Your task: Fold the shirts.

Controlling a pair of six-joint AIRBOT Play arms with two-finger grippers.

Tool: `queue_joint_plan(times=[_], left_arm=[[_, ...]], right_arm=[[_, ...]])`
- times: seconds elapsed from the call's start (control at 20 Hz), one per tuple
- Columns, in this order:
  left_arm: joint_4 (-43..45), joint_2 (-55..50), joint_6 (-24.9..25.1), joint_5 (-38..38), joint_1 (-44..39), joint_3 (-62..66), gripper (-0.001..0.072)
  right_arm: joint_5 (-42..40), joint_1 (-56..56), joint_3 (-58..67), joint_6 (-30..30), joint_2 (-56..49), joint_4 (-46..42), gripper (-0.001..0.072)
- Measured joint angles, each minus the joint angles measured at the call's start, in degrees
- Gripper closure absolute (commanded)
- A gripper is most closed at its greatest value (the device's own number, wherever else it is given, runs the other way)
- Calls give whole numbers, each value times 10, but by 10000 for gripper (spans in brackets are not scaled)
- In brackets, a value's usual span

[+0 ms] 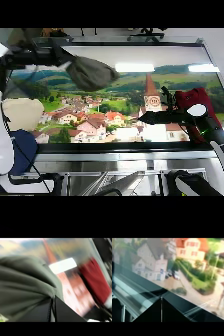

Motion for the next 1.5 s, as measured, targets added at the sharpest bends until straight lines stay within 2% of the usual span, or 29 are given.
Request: queue_joint_plan(times=[0.15, 0.2, 0.25, 0.3, 0.55, 0.6, 0.65, 0.7, 0.85, 1.0, 1.1, 1.15, 1.25, 1.5], left_arm=[[-5, 34, 0, 37, -69, -116, 689], [-6, 39, 0, 42, -86, -144, 657], [-7, 44, -1, 45, -101, -170, 294], [-12, 47, -5, 45, -111, -189, 1], [-14, 62, -52, -6, -99, -217, 5], [-14, 70, -56, -19, -84, -215, 5], [-12, 80, -63, -31, -67, -214, 5], [-4, 93, -68, -42, -47, -213, 5], [67, 143, -88, -64, 14, -225, 5], [132, 201, -95, -66, 63, -291, 5], [153, 235, -95, -44, 83, -363, 5], [158, 248, -90, -30, 87, -404, 5], [153, 263, -76, 3, 79, -485, 5], [106, 250, -47, 122, -13, -624, 6]], right_arm=[[31, 0, 0, -3, 1, 6, 681], [42, 0, 0, -4, 1, 7, 681], [53, 0, 0, -4, 2, 7, 682], [61, 0, 0, -4, 2, 9, 682], [81, -8, 3, -6, 9, 10, 671], [81, -15, 7, -6, 10, 10, 553], [83, -25, 11, -6, 11, 10, 355], [83, -38, 15, -6, 12, 10, 318], [77, -87, 22, -6, 7, 9, 317], [58, -134, 25, -24, -17, 9, 312], [50, -148, 26, -42, -45, 9, 99], [42, -150, 26, -52, -64, 11, 100], [28, -143, 26, -69, -104, 21, 264], [-36, -72, 27, -114, -203, 38, 276]])
